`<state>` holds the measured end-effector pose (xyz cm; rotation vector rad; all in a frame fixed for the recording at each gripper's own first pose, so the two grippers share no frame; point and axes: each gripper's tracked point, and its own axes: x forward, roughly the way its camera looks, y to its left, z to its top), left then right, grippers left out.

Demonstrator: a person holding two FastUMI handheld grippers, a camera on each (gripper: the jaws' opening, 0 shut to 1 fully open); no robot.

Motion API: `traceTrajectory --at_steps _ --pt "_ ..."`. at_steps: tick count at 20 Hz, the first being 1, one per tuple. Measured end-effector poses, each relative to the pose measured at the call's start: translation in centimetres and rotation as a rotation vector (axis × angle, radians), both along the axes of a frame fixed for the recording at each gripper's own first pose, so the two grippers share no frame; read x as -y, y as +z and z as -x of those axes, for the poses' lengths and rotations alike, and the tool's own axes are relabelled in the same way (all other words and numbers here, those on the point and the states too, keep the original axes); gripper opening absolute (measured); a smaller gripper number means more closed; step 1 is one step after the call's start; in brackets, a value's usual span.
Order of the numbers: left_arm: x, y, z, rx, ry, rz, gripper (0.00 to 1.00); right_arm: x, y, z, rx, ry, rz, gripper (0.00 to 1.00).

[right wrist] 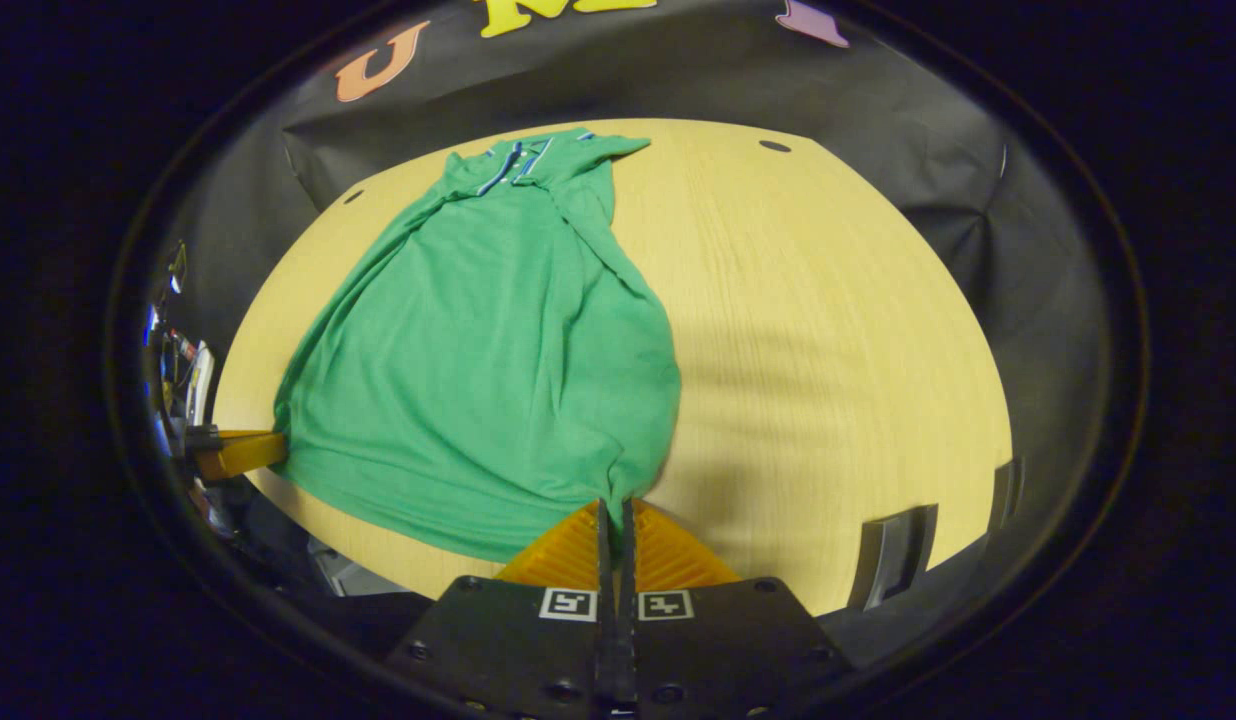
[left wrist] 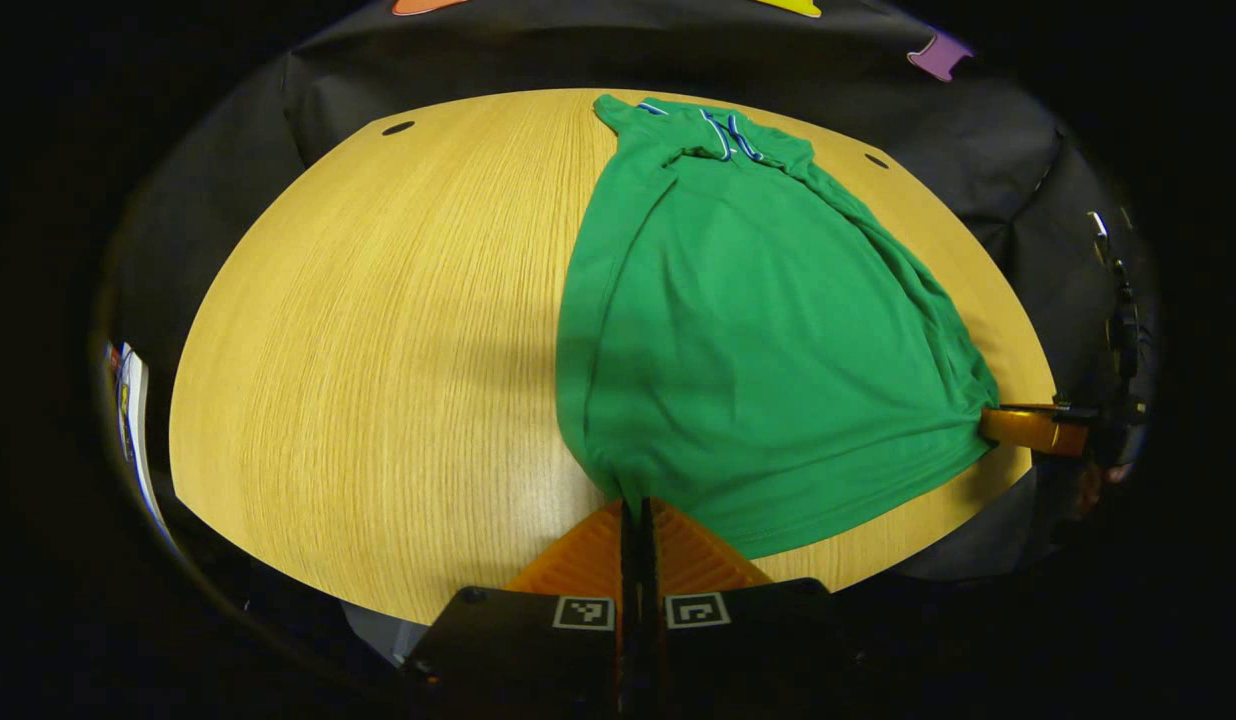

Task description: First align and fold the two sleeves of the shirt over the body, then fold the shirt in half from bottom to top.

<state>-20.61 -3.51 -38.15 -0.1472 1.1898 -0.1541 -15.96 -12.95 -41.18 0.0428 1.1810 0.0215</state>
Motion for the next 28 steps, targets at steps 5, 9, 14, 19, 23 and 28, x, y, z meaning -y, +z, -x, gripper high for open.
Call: traceTrajectory --at_steps 5,9,14,19,23,28 --pt "1.1 -0.4 -2.3 0.109 0.020 0.059 0.06 -0.2 2.5 -2.2 0.052 0.016 0.033 0.00" --pt "1.4 -0.3 -4.0 0.178 0.039 0.075 0.06 -0.4 4.3 -3.8 0.081 0.045 0.066 0.01" --pt "1.2 0.0 -6.4 0.257 0.041 0.070 0.06 -1.0 5.7 -7.0 0.109 0.001 0.040 0.00" --pt "1.0 0.5 -8.6 0.301 0.035 0.057 0.06 -0.9 7.9 -11.1 0.171 -0.030 0.002 0.00" --pt "1.3 0.9 -9.9 0.324 0.030 0.074 0.06 -0.9 9.5 -15.7 0.247 -0.003 -0.002 0.00" --pt "0.8 1.3 -12.1 0.364 0.007 0.051 0.06 -2.0 12.2 -21.4 0.319 0.024 -0.035 0.00"
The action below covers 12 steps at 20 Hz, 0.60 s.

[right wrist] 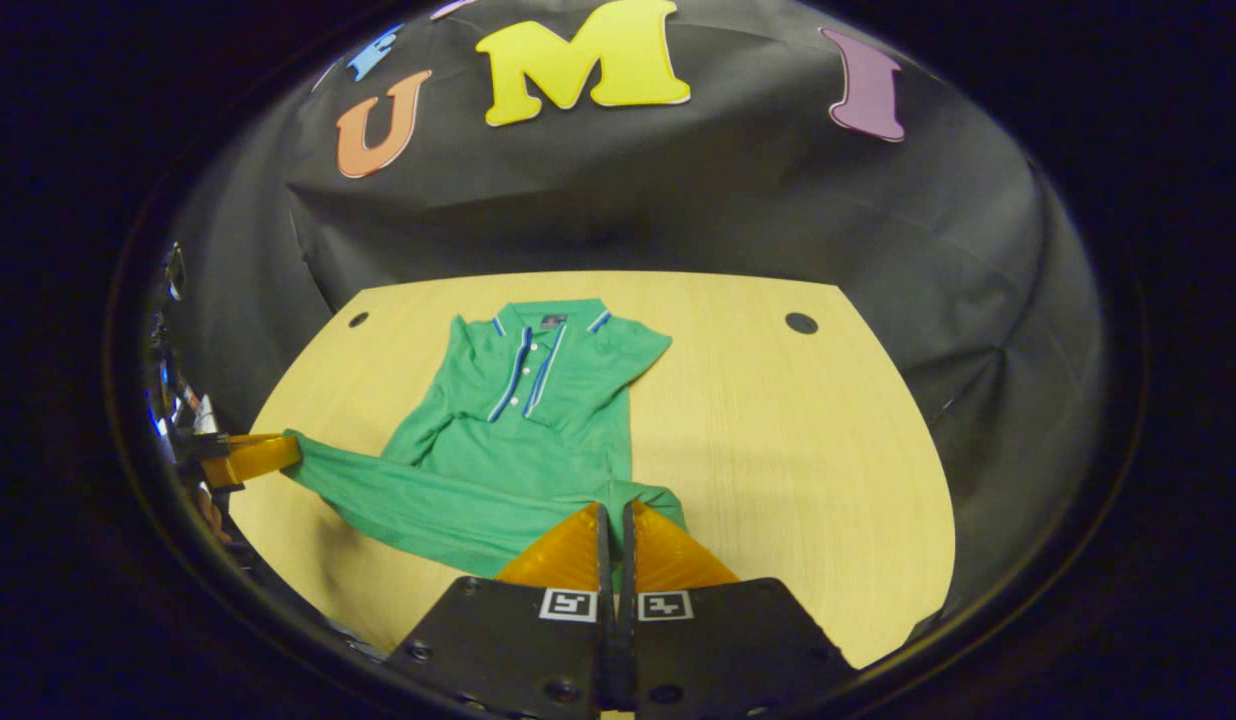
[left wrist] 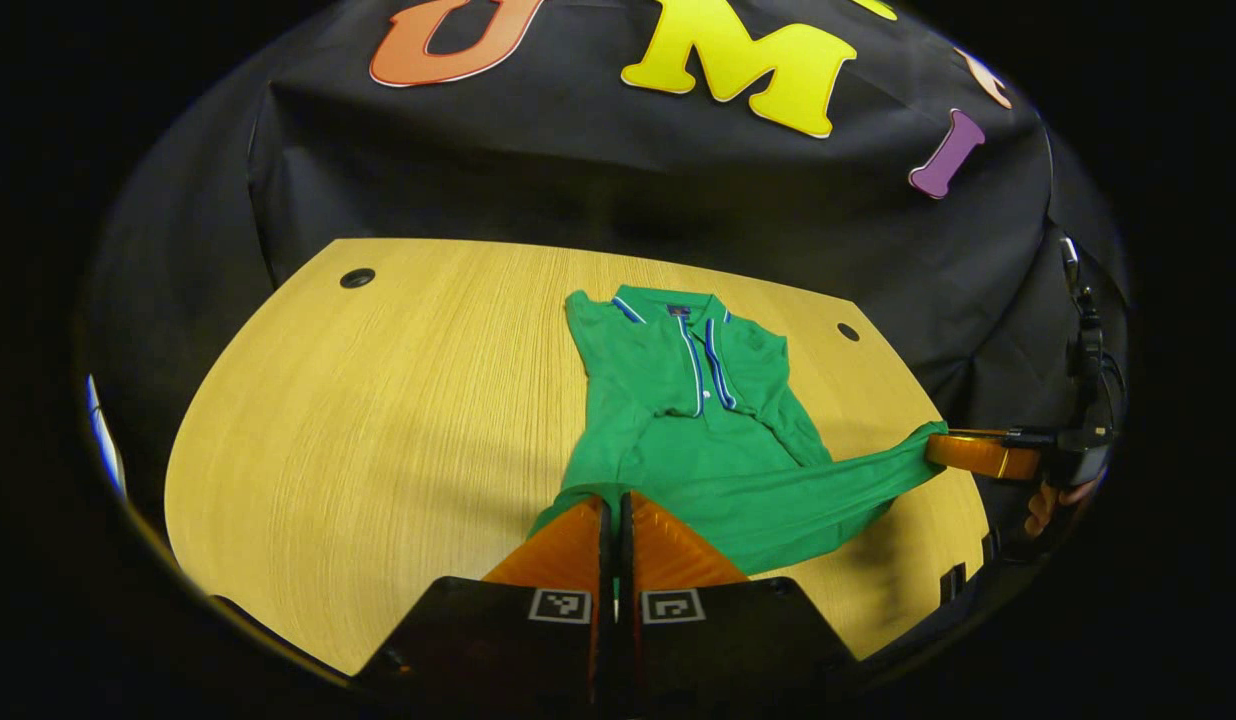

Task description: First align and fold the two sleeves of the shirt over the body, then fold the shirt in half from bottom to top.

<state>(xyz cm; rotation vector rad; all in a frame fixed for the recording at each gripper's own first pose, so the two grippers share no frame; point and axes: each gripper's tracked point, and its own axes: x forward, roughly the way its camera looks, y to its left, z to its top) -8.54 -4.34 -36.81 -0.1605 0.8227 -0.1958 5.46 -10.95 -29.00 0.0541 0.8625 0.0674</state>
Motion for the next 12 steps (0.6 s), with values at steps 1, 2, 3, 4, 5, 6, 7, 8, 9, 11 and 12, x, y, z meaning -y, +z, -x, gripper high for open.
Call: traceTrajectory --at_steps 1,2,3,4,5,6,7,8,9,11,12 --pt "-0.1 0.0 -0.6 0.008 -0.006 -0.008 0.06 0.0 0.6 -1.2 0.011 -0.006 -0.013 0.00" --pt "-0.3 0.2 -1.1 0.018 -0.006 -0.013 0.06 0.2 1.0 -2.4 0.024 -0.012 -0.019 0.00" --pt "-0.3 0.4 -1.8 0.032 0.000 -0.011 0.06 0.4 1.5 -3.7 0.039 -0.012 -0.026 0.02" --pt "0.0 0.6 -2.5 0.045 0.006 -0.002 0.06 0.6 2.1 -5.0 0.052 -0.010 -0.027 0.00" --pt "0.3 0.7 -3.2 0.057 0.011 0.008 0.06 0.7 2.8 -6.5 0.070 -0.008 -0.031 0.00" --pt "0.4 0.8 -3.9 0.070 0.015 0.011 0.05 1.0 3.5 -8.1 0.087 -0.007 -0.027 0.00" --pt "0.2 0.9 -4.6 0.082 0.018 0.007 0.06 1.1 4.1 -9.7 0.105 -0.007 -0.028 0.00" --pt "0.2 1.0 -5.2 0.089 0.021 0.006 0.06 1.0 4.5 -11.5 0.119 -0.008 -0.029 0.00" --pt "0.2 1.1 -5.6 0.096 0.025 0.011 0.06 1.0 4.8 -13.0 0.128 -0.005 -0.028 0.02" --pt "0.1 1.1 -6.7 0.114 0.032 0.002 0.06 1.1 5.1 -15.8 0.140 -0.002 -0.026 0.00" --pt "-0.2 0.9 -7.2 0.122 0.035 -0.008 0.06 0.9 4.9 -17.0 0.137 0.001 -0.031 0.00"
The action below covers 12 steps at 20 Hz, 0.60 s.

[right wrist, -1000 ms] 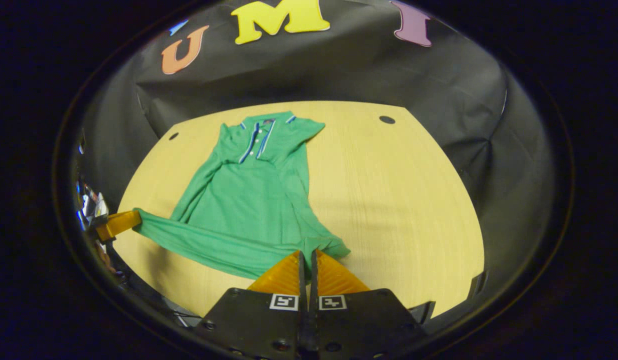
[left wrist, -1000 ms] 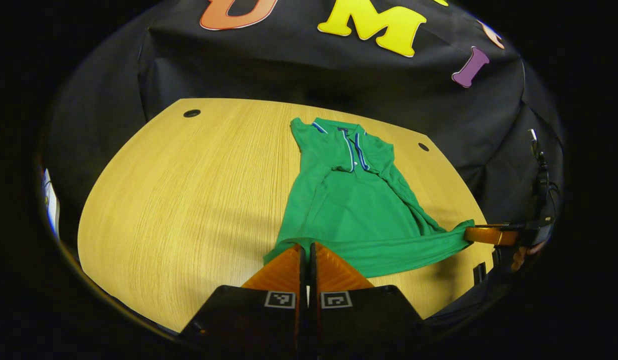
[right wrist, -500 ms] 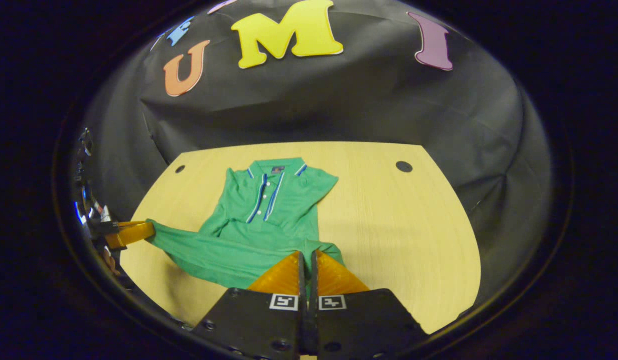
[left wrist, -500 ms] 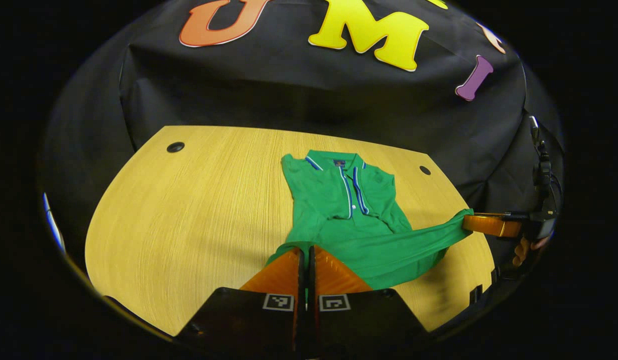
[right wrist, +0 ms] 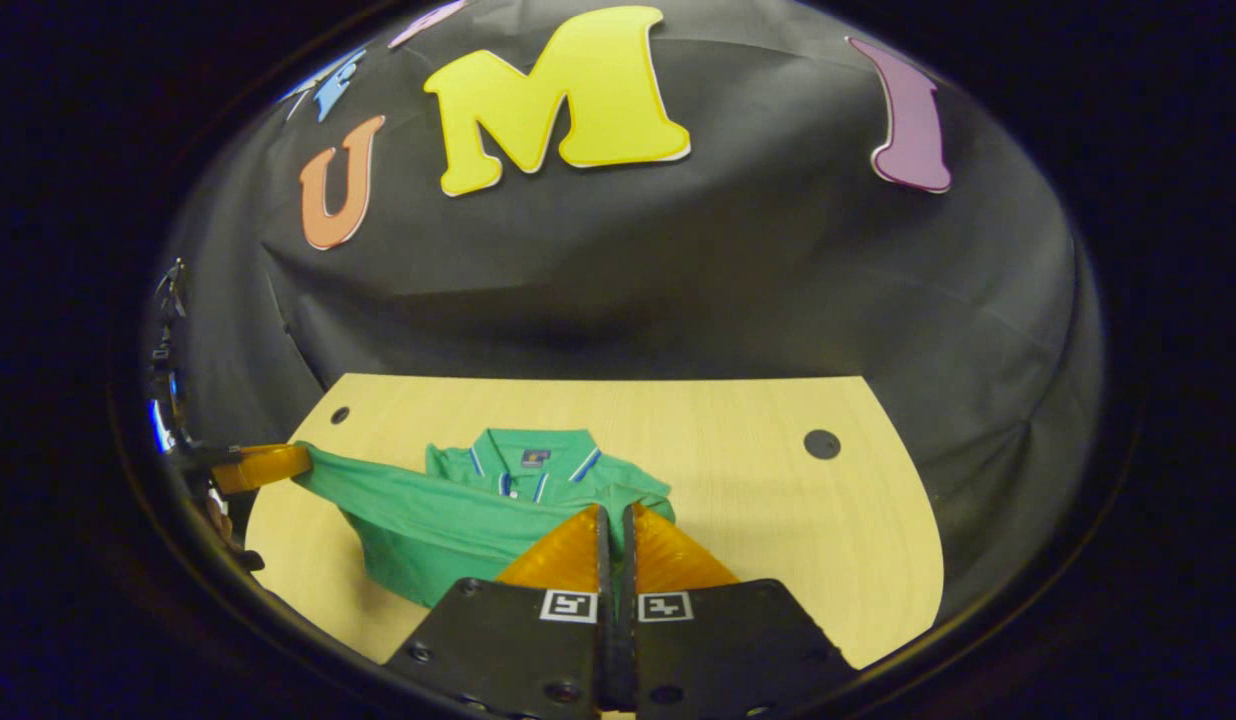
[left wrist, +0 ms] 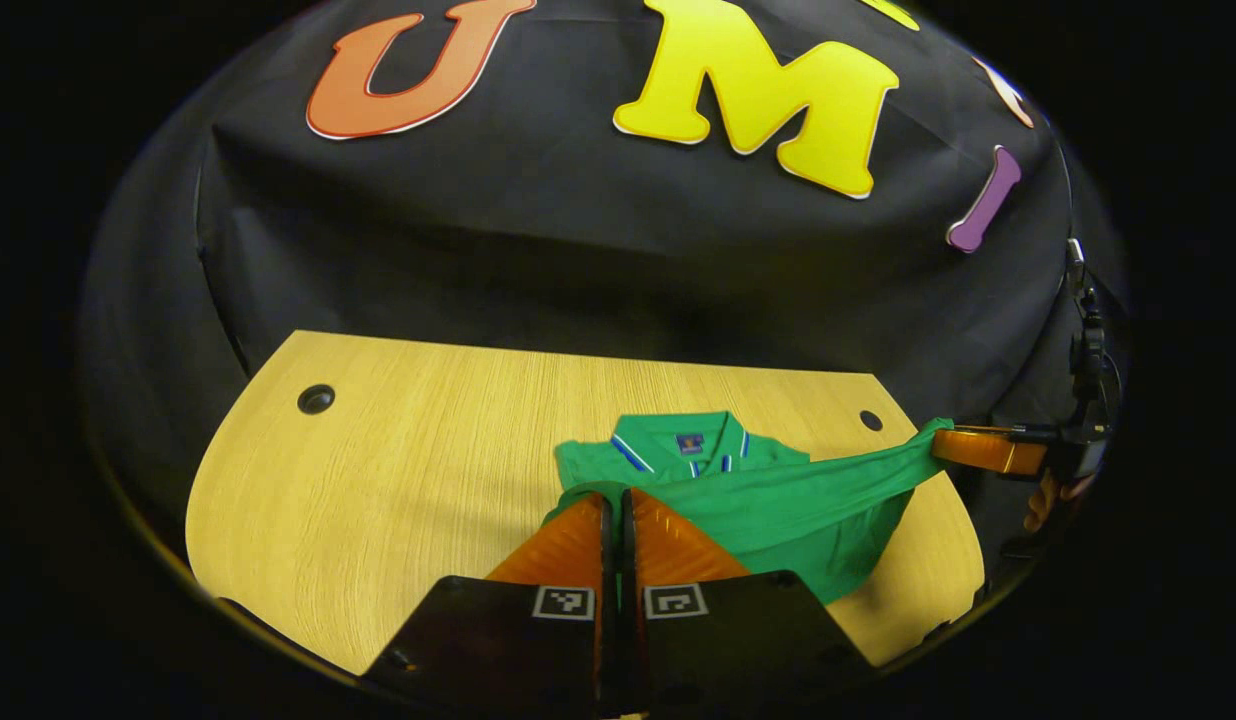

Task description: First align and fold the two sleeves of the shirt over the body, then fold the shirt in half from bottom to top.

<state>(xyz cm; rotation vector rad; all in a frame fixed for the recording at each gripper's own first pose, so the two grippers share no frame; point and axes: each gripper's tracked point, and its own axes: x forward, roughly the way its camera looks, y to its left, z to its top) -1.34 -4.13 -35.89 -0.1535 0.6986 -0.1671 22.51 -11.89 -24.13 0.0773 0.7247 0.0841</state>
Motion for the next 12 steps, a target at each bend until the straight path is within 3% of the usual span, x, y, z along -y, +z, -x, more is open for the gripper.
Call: traceTrajectory --at_steps 12 --pt "-0.3 -0.8 -4.0 0.029 0.032 -0.012 0.06 -1.5 -2.1 -10.9 0.020 0.009 -0.015 0.00"
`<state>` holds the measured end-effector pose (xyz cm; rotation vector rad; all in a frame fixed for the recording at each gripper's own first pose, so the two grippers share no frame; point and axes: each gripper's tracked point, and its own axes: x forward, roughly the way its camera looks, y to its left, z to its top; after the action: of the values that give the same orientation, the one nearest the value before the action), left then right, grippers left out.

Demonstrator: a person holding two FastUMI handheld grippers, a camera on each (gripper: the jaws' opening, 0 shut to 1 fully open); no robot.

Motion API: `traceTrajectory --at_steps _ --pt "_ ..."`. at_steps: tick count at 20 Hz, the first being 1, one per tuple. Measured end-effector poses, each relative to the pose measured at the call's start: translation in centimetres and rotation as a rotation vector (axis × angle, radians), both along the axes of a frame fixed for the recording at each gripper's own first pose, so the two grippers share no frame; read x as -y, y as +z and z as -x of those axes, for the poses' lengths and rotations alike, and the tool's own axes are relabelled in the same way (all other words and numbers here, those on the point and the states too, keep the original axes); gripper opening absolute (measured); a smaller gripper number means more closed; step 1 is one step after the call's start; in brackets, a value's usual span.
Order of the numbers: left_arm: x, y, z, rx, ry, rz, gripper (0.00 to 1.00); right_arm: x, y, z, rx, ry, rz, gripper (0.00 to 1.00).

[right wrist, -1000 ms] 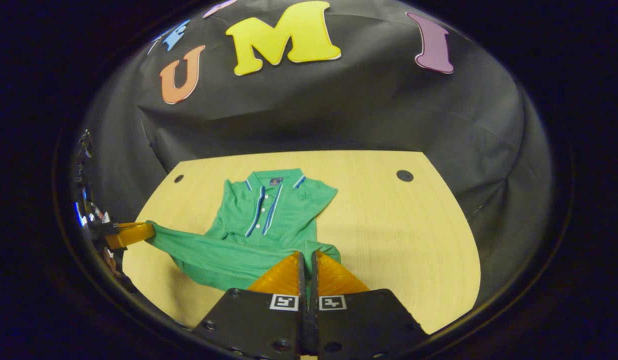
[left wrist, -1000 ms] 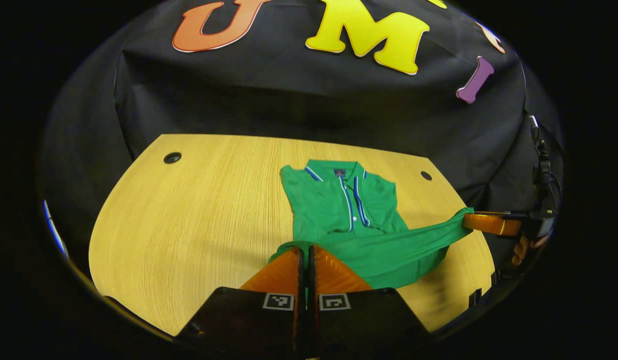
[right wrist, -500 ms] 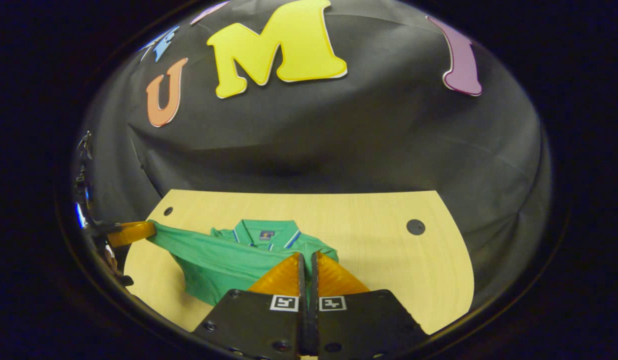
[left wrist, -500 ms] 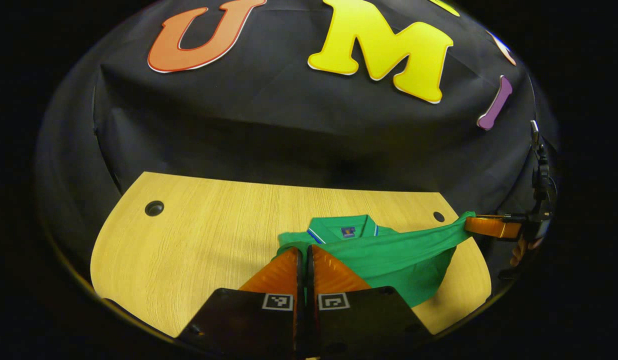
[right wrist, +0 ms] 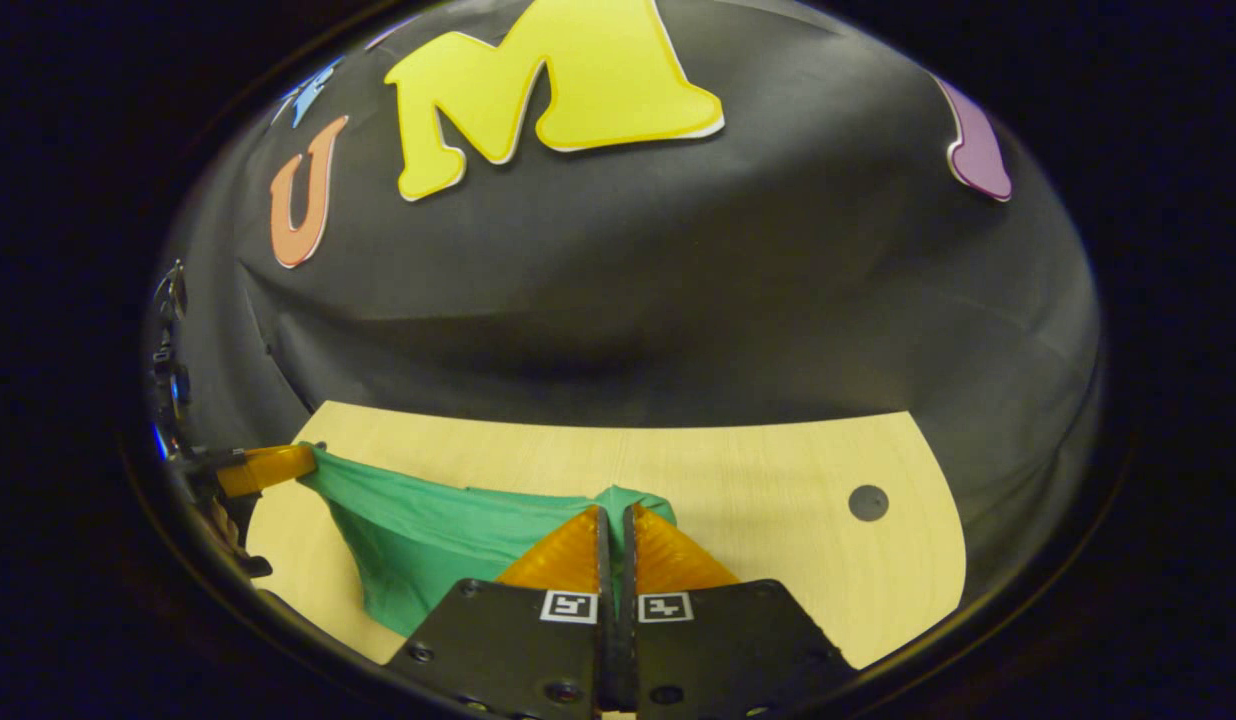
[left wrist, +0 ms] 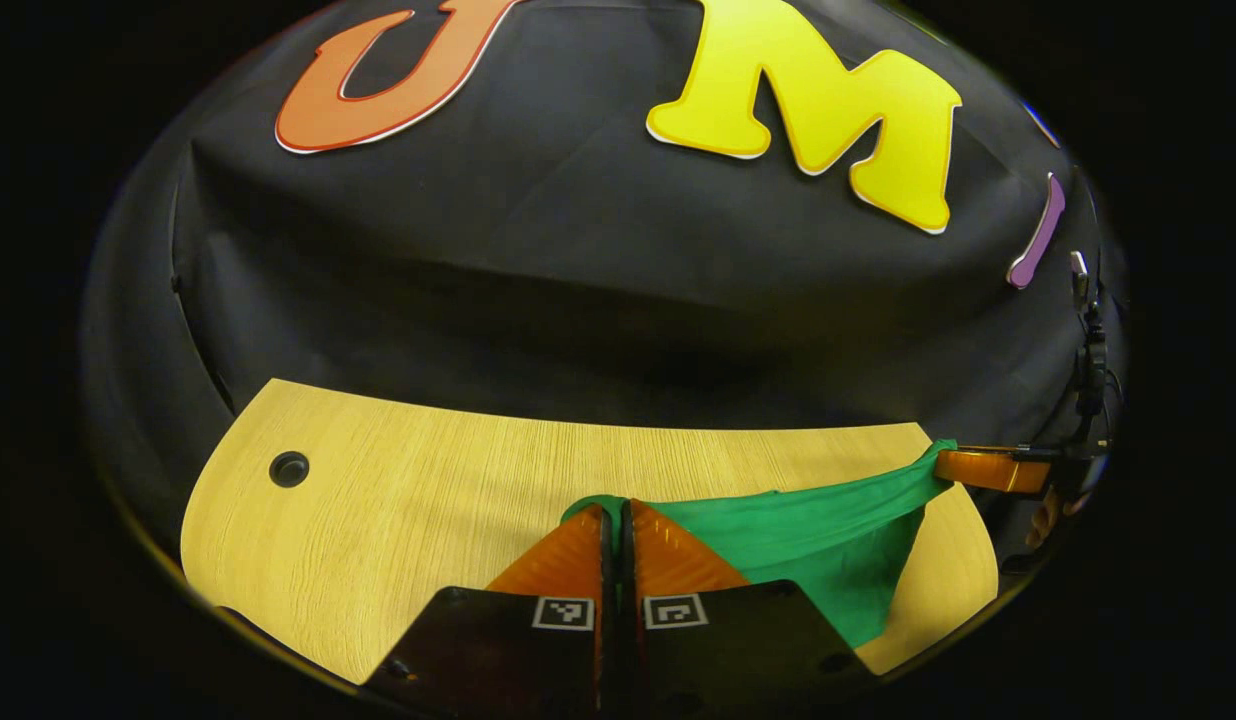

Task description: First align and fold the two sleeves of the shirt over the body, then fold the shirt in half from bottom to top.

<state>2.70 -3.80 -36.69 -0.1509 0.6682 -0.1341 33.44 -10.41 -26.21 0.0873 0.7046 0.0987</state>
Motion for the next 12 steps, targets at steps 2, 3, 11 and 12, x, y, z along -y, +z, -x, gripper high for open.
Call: traceTrajectory --at_steps 2,3,11,12 --pt "-0.2 -0.4 -0.3 -0.002 -0.008 -0.017 0.06 0.0 -0.9 -0.9 -0.004 0.000 0.007 0.00" --pt "-0.3 -0.7 -0.2 -0.012 -0.008 -0.024 0.06 -0.1 -1.3 -1.0 -0.010 0.004 0.008 0.00" --pt "-0.7 -4.6 1.6 -0.115 0.078 -0.005 0.47 1.3 -8.3 0.0 -0.113 -0.034 -0.009 0.10" --pt "-1.3 -4.9 1.9 -0.115 0.095 -0.027 0.73 1.9 -9.3 0.6 -0.129 -0.050 -0.007 0.31"
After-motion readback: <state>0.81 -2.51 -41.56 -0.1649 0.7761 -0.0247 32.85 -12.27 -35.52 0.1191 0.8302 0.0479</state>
